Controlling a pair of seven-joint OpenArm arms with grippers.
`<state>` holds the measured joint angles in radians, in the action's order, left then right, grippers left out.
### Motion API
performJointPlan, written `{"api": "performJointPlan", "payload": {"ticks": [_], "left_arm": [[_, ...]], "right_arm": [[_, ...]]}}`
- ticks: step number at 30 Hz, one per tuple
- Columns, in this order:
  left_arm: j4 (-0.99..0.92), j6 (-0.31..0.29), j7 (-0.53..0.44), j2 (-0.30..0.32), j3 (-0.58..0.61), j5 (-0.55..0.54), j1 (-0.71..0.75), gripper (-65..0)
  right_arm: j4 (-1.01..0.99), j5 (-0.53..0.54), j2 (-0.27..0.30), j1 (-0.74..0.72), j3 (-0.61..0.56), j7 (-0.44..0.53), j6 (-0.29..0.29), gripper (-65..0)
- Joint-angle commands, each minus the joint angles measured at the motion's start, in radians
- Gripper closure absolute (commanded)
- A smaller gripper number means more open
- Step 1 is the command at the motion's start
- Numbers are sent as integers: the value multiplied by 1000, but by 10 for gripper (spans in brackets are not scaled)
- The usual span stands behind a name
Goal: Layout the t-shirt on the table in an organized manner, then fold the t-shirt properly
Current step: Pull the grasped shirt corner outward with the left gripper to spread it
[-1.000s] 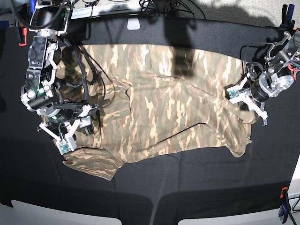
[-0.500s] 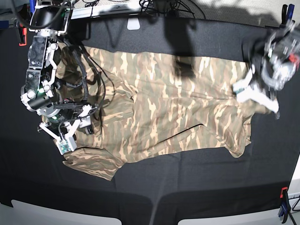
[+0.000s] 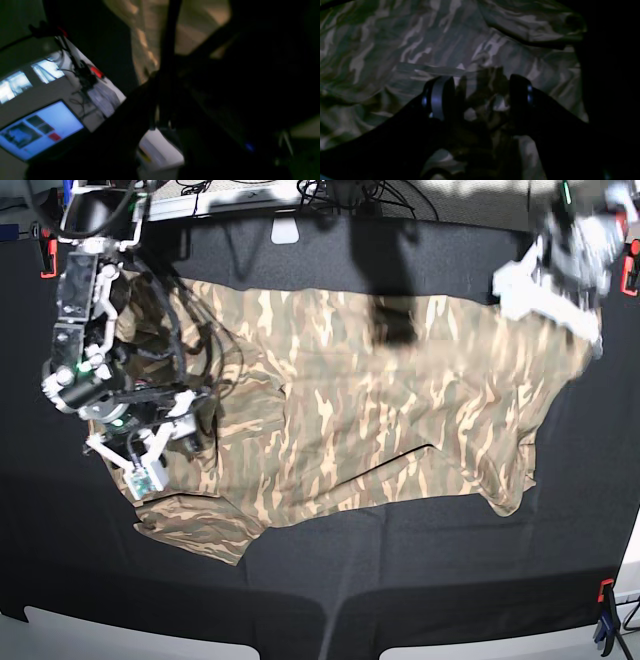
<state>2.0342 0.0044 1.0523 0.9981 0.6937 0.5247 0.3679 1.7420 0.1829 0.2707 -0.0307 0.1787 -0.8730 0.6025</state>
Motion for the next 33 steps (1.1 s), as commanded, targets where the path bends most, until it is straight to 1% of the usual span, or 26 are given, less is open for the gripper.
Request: {"api": "performJointPlan", "payload": {"ticks": [1,5,7,11,14,17,18,19,20,21,23,25,26,28,30,33], "left_arm": [[19,16,37,19,-6,64,35,0],[32,89,108,19,-6,259,181,0],[47,118,135,18,-6,340,251,0],[100,175,147,19,-6,452,367,0],[145,219,164,19,-6,536,423,0],[187,237,195,19,-6,604,459,0],[198,240,198,19,-6,620,465,0],[205,240,197,19,-6,628,466,0],[208,240,195,19,-7,628,465,0],[208,240,189,19,-7,627,462,0],[208,241,176,17,-7,627,460,0],[208,244,174,16,-6,627,460,0],[208,246,174,16,-7,627,460,0],[208,275,167,16,-7,627,460,0],[208,299,158,16,-6,627,460,0],[208,300,179,16,-6,627,464,0]], "right_arm": [[19,8,20,-19,5,26,0,-338],[19,8,43,-19,5,26,0,-338],[19,9,48,-19,5,26,0,-338],[19,31,48,-19,5,26,0,-338],[19,43,48,-19,5,26,1,-338],[19,43,48,-19,5,23,1,-338],[19,50,48,-19,5,17,3,-338],[19,75,50,-18,5,1,28,-338],[19,126,51,-18,5,-32,74,-338],[19,192,51,-18,5,-78,96,-338],[19,315,51,-15,5,-163,96,-338],[19,384,51,-12,4,-232,96,-338],[19,390,51,-7,4,-247,96,-338],[18,382,59,6,4,-244,96,-338],[18,344,63,13,4,-230,96,-338],[18,337,77,18,4,-226,96,-338]]}}
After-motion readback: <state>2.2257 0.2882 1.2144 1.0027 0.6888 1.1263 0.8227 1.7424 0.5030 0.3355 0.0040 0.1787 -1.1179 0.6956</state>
